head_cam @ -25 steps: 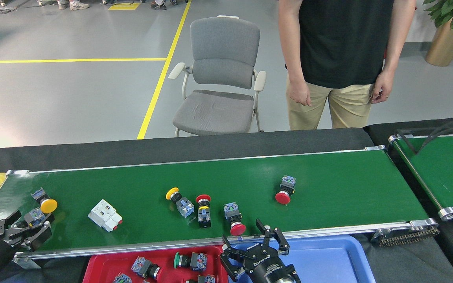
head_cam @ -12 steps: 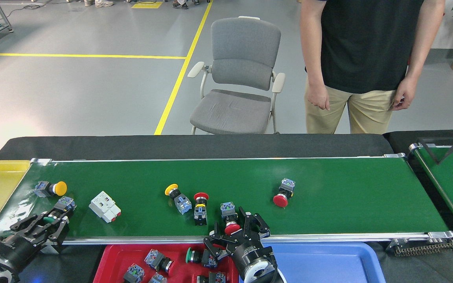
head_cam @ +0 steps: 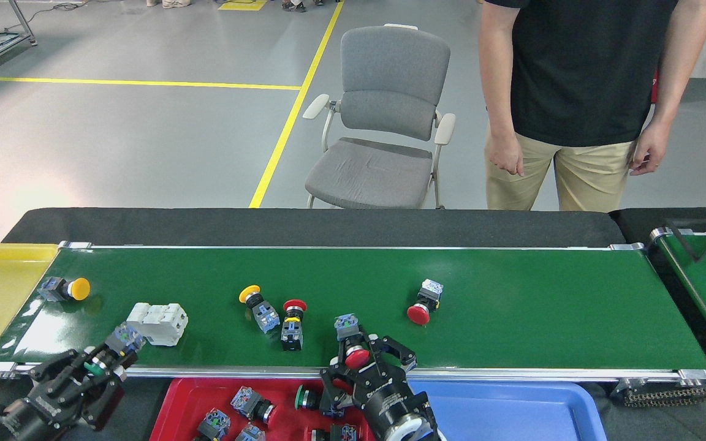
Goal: Pick switch part from conveyor to tray
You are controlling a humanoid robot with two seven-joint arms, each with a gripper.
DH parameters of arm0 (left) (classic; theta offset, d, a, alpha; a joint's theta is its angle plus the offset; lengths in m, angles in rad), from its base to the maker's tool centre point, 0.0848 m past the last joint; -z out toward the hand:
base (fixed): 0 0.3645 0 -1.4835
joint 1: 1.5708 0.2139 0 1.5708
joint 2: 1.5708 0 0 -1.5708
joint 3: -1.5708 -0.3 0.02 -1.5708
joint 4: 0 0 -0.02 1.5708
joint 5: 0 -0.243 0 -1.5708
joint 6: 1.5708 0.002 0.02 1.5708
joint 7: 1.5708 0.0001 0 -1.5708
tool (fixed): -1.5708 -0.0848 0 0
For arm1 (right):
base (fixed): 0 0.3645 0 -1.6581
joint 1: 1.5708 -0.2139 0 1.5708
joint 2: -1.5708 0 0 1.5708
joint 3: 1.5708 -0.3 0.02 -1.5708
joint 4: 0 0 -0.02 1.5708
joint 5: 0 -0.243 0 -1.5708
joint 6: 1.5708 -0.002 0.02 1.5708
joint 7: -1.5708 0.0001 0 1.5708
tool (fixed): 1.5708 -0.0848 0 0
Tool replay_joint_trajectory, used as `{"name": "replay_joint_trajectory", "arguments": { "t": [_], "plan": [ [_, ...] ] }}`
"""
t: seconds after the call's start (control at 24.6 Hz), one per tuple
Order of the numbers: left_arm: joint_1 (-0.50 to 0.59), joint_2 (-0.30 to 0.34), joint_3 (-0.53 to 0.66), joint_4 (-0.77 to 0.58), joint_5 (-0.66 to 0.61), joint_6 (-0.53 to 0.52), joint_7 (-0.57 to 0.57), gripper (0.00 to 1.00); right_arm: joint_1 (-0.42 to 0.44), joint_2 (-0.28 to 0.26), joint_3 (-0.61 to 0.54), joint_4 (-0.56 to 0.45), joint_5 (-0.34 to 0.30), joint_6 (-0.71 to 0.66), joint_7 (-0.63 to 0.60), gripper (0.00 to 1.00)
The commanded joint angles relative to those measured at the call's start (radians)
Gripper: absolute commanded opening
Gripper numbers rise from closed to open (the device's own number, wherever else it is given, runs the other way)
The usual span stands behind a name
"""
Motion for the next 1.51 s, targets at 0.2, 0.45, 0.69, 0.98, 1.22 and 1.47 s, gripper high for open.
{"name": "replay_joint_trajectory", "arguments": {
  "t": [0.2, 0.45, 0.69, 0.98, 1.22, 1.47],
  "plan": [
    [0.085, -0.109, -0.068, -0.205, -0.125, -0.005, -0.005, 0.47, 0.031, -0.032, 0.118, -0.078, 0.003, -0.023, -0.067, 1.00],
    [0.122, -0.150, -0.070, -0.238, -0.137, -0.005, -0.005, 1.00, 0.107, -0.054, -0.124, -0.168, -0.004, 0.063, -0.068, 1.00],
    [0.145, -0.149, 0.010, -0.228, -0.137, 0.099, -0.003, 1.00, 0.226, -0.066, -0.578, -0.173, -0.132, 0.140, -0.200, 1.00],
    [0.171, -0.159, 0.203, -0.172, -0.122, 0.461, -0.006, 1.00, 0.400, -0.163, -0.922, -0.165, -0.314, -0.164, -0.208, 1.00],
    [0.163, -0.146, 0.258, -0.073, -0.048, 0.461, -0.088, 1.00, 0.401, -0.158, -0.962, -0.170, -0.334, -0.278, -0.205, 1.00],
    [0.148, -0.112, 0.314, -0.017, -0.019, 0.464, -0.121, 1.00, 0.396, -0.164, -0.962, -0.168, -0.349, -0.299, -0.205, 1.00]
  ]
}}
